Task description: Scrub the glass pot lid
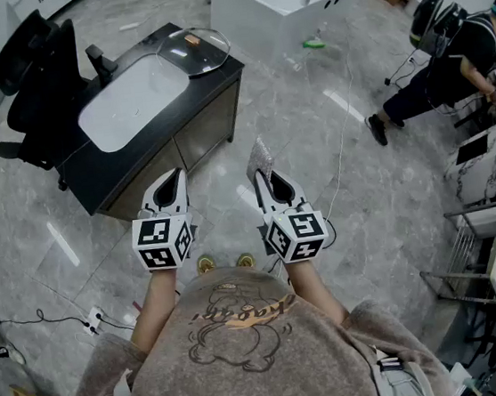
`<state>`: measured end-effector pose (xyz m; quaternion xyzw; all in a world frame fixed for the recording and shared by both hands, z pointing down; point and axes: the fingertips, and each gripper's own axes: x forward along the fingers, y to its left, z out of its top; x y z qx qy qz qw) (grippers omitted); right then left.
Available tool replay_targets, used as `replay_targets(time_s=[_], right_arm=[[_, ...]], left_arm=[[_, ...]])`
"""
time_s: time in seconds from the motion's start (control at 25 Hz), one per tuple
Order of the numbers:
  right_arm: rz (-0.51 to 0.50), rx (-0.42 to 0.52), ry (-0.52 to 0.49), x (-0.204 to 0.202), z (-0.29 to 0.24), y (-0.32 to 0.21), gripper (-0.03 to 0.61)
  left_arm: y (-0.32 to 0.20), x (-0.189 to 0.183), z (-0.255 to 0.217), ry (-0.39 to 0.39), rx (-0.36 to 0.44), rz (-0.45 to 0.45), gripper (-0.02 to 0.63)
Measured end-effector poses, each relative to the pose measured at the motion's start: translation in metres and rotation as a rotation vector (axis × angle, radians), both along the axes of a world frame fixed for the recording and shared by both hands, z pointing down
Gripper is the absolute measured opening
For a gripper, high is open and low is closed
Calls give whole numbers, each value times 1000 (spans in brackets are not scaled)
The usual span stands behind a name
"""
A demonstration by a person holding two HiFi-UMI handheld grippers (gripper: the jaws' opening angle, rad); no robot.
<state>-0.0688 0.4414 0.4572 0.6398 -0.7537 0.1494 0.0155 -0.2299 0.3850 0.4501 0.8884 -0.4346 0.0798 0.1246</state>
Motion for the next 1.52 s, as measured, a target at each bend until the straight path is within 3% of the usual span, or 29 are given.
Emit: replay_targets(time_s=[0.28, 0.68, 1.0, 1.52], right_arm=[[-11, -6, -37, 8, 4, -1, 81], [-40, -17, -34, 52, 15, 17, 81], [-51, -28, -50, 77, 27, 6, 81], [-43, -36, -40, 107, 43, -116, 81]], left_arm=[[-4, 6, 4, -13, -3, -3, 17], [-2, 31, 18, 2, -21, -79, 17], [-3, 57, 28, -1, -35, -91, 17], [-135, 91, 32, 34, -13, -80, 17]])
